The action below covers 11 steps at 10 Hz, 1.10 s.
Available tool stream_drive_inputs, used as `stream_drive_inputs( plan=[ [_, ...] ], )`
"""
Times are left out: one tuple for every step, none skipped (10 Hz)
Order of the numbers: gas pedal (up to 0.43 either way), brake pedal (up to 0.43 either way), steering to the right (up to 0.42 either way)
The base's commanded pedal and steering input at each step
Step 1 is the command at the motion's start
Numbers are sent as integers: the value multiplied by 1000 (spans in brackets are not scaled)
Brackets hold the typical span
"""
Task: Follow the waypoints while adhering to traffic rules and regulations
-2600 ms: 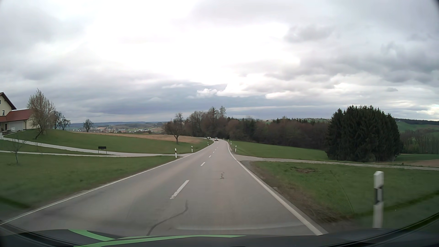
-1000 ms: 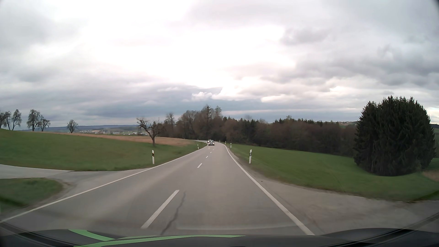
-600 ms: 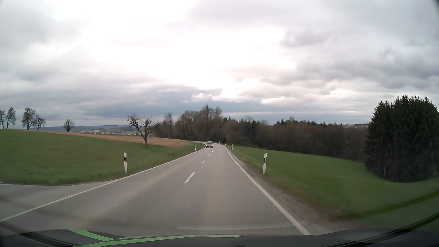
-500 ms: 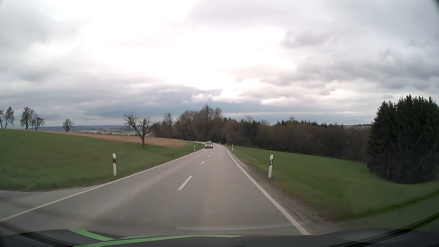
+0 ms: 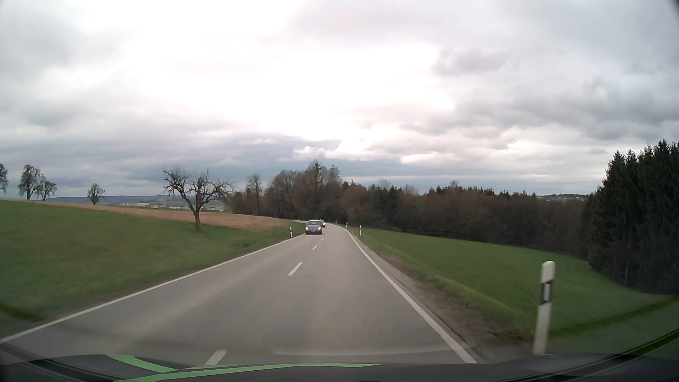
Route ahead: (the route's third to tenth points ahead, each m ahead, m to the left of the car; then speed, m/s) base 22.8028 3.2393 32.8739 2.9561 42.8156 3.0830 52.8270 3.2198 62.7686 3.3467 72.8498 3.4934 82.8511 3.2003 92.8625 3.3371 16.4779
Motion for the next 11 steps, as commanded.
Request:
stream_drive_inputs(
  plan=[
    [0,0,8],
    [0,0,6],
    [0,0,5],
    [0,0,4],
    [0,0,3],
    [0,0,1],
    [0,0,1],
    [0,0,0],
    [0,0,0],
    [0,0,0],
    [0,0,0]
  ],
)
